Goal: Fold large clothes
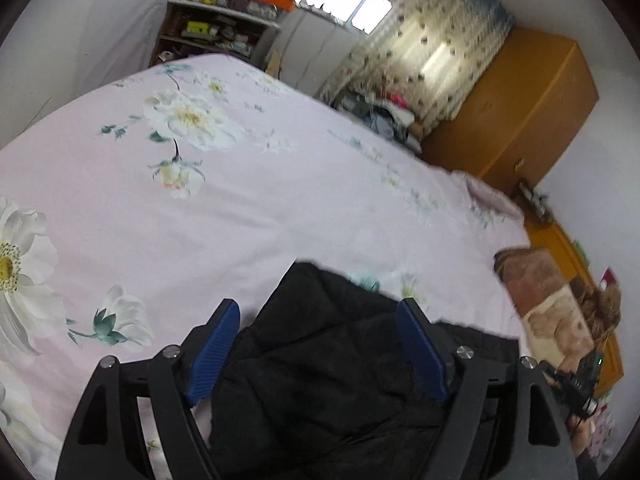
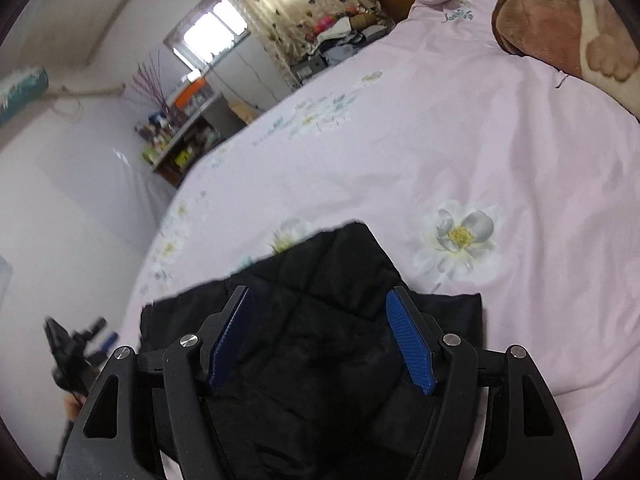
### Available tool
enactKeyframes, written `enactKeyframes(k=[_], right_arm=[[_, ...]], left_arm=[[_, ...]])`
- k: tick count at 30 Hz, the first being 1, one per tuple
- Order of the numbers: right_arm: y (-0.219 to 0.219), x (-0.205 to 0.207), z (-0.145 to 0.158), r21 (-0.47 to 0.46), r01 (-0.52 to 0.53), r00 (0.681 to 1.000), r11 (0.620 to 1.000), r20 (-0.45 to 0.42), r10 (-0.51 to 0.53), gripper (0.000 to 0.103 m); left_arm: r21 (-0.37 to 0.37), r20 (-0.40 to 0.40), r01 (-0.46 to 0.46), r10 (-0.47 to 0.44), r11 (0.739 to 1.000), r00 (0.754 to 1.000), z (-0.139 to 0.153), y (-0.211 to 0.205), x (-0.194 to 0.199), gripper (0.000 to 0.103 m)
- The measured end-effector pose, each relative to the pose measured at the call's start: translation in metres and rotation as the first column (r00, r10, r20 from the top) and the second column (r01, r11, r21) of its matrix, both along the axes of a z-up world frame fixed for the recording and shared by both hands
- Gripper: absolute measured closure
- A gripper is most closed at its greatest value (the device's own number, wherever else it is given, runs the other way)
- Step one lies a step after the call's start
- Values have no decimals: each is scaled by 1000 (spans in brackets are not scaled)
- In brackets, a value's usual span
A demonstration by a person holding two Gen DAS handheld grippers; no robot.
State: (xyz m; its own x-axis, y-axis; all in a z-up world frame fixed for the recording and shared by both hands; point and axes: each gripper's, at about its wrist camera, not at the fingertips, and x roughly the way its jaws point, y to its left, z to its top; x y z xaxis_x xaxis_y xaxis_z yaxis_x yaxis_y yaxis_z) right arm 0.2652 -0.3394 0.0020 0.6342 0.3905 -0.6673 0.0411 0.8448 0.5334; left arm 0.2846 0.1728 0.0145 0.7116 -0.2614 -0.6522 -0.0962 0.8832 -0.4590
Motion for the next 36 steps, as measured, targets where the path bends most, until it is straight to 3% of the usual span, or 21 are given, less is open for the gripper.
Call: enactKeyframes(k=[3,6,9,11,13,14,15,17,20,26,30,36], right_arm=[[-2,8,-21,-42,-21,998,999,-59,18,34],[-6,17,-37,-25,-34,994,999,-101,32,34],[-6,29,-42,-22,-51,991,998,-122,48,34],[-3,36,-41,-10,-76,988,997,-138,74,34],[2,40,-40,-68,-75,987,995,-145,65,58],[7,41,-39,-121,-74,987,990,-152,55,76],[10,43,-41,-149,-69,987,986,-156,46,80],[17,45,-48,-196,-60,987,979,-160,28,86],[31,50,-73,-280,-71,980,958,-199,14,86],[37,58,-96,-358,-68,975,931,-220,-13,86],[41,53,-74,-415,-50,981,908,-192,-33,84],[52,14,-7,-414,9,1000,910,4,-8,84]], left_arm=[[44,-89,63,-59,997,994,-23,-8,17,21],[59,-160,94,-84,994,984,-45,-14,35,21],[77,-163,116,-102,990,981,-50,-23,43,23],[120,-134,116,-100,986,986,-47,-30,46,35],[152,-135,107,-87,983,987,-49,-35,50,50],[161,-134,96,-75,982,988,-52,-36,52,51],[181,-133,86,-62,980,989,-57,-38,54,53],[215,-144,71,-40,974,989,-72,-41,58,53],[231,-147,44,-10,972,989,-92,-43,61,53],[266,-157,33,10,963,988,-94,-46,66,49],[265,-145,31,8,964,989,-72,-43,60,49],[297,-29,-2,11,955,1000,-21,-36,33,49]])
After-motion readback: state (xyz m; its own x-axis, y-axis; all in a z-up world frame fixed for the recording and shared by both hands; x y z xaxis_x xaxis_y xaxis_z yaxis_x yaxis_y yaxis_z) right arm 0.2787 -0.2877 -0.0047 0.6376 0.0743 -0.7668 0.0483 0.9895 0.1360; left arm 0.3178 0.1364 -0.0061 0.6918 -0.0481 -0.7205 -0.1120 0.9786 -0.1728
